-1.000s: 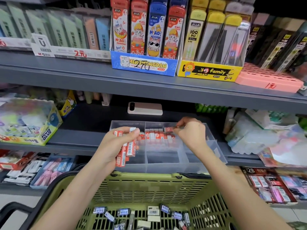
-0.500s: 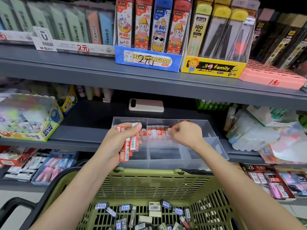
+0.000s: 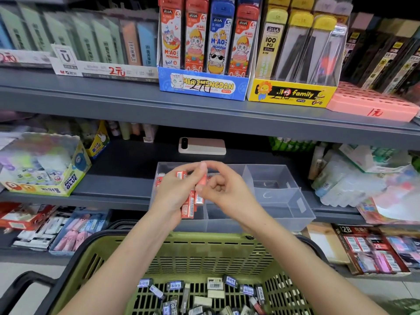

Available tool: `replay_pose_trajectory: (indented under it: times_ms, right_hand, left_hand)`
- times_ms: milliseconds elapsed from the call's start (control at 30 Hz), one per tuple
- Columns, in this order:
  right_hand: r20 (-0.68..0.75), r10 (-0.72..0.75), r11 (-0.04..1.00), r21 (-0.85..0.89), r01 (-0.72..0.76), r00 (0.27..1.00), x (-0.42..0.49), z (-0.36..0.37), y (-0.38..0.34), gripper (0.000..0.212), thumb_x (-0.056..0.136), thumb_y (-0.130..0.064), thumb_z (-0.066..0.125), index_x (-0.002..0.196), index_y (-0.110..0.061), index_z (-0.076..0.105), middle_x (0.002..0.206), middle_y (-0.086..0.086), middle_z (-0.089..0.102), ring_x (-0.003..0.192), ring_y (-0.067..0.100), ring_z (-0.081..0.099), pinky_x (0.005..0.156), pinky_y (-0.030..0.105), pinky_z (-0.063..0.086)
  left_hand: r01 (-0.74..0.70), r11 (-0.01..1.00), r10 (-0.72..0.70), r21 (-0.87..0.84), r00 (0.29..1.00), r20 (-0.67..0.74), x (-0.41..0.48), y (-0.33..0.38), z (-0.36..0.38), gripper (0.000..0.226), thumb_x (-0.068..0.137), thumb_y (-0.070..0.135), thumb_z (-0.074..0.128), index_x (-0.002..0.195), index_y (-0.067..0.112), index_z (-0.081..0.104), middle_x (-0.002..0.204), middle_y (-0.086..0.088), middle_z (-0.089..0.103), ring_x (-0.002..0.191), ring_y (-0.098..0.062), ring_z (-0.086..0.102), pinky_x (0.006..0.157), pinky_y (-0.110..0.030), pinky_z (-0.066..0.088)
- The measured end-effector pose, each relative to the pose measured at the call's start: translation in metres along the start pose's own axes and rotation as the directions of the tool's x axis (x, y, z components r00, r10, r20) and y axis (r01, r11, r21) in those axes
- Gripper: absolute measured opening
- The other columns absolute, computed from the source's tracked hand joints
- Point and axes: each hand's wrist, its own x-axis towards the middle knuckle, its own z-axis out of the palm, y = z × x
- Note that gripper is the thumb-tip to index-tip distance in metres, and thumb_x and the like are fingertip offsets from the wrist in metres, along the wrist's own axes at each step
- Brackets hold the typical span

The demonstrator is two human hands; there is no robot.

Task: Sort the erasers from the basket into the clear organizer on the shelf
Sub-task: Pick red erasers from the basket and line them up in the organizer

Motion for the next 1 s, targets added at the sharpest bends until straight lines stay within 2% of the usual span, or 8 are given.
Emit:
replay_pose_trajectory:
  times_ms: [167,233,300,433,567,700,833,1000]
  right_hand:
    - [-0.177,0.102,0.977,0.205,-0.065,0.979,0.01,-0.035,0.016,0.034,0.08,-0.001,0.068,0.112,-0.006,0.056,0.062,0.005,0.06,0.05,0.008,0.05,0.05,0.018,0.04]
    - [-0.373,0.073,0.997,0.022,-0.069,0.925,0.021,-0.058,0.026,0.035,0.079,-0.004,0.069,0.111,-0.005,0.055,0.062,0.003,0.061,0.051,0.01,0.052,0.053,0.021,0.042]
    - [-0.469,-0.03,0.925,-0.347,-0.153,0.883,0.034,-0.074,0.039,0.037,0.076,-0.013,0.071,0.11,-0.012,0.057,0.067,-0.002,0.061,0.061,0.015,0.055,0.06,0.025,0.04]
    - [-0.356,-0.116,0.641,-0.74,-0.204,0.927,0.061,-0.078,0.055,0.035,0.077,-0.022,0.067,0.111,-0.016,0.06,0.085,0.004,0.069,0.089,0.026,0.06,0.076,0.026,0.039]
    - [-0.199,-0.252,0.429,-0.9,-0.075,0.947,0.071,-0.071,0.065,0.023,0.081,-0.022,0.062,0.102,-0.018,0.07,0.096,0.004,0.072,0.099,0.026,0.06,0.102,0.024,0.026]
    - [-0.305,-0.296,0.459,-0.877,-0.145,0.905,0.069,-0.073,0.066,0.025,0.082,-0.027,0.061,0.104,-0.022,0.071,0.094,0.004,0.072,0.095,0.026,0.061,0.09,0.025,0.039]
    - [-0.406,-0.147,0.577,-0.776,-0.256,0.902,0.071,-0.075,0.061,0.023,0.081,-0.033,0.061,0.102,-0.026,0.066,0.097,-0.003,0.071,0.097,0.021,0.062,0.079,0.024,0.044]
    - [-0.349,-0.085,0.447,-0.85,-0.277,0.933,0.074,-0.068,0.057,0.017,0.08,-0.036,0.063,0.09,-0.023,0.069,0.089,-0.002,0.07,0.09,0.022,0.063,0.064,0.023,0.039]
  left_hand:
    - [0.073,0.997,-0.074,-0.027,0.996,-0.054,0.003,0.001,0.006,0.036,0.069,0.04,0.075,0.095,0.017,0.067,0.063,-0.001,0.067,0.052,-0.012,0.064,0.045,-0.022,0.049]
    - [0.091,0.995,-0.093,-0.037,0.994,-0.052,0.004,0.002,0.003,0.042,0.065,0.043,0.075,0.096,0.016,0.065,0.057,0.001,0.064,0.048,-0.011,0.061,0.041,-0.021,0.046]
    - [0.098,0.995,-0.099,-0.035,0.994,-0.042,0.005,0.0,-0.001,0.049,0.061,0.045,0.075,0.099,0.016,0.065,0.059,0.001,0.065,0.051,-0.011,0.062,0.043,-0.022,0.048]
    - [0.115,0.992,-0.116,-0.047,0.993,-0.024,0.005,-0.005,-0.004,0.051,0.062,0.043,0.077,0.102,0.013,0.065,0.062,-0.002,0.066,0.054,-0.012,0.063,0.047,-0.023,0.049]
    - [0.131,0.991,-0.132,-0.036,0.991,-0.035,0.007,-0.008,-0.009,0.053,0.06,0.045,0.077,0.102,0.014,0.065,0.065,-0.003,0.068,0.056,-0.013,0.066,0.049,-0.023,0.051]
    - [0.142,0.989,-0.143,-0.035,0.989,-0.028,0.009,-0.009,-0.012,0.051,0.063,0.043,0.077,0.103,0.014,0.065,0.065,-0.003,0.068,0.055,-0.012,0.065,0.049,-0.022,0.051]
    - [0.148,0.988,-0.149,-0.044,0.989,-0.015,0.011,-0.01,-0.014,0.052,0.063,0.043,0.077,0.104,0.013,0.065,0.064,-0.003,0.068,0.054,-0.012,0.064,0.048,-0.022,0.051]
    - [0.194,0.978,-0.197,-0.071,0.98,-0.027,0.014,-0.012,-0.015,0.05,0.065,0.044,0.076,0.101,0.012,0.066,0.065,-0.005,0.069,0.053,-0.012,0.065,0.047,-0.021,0.051]
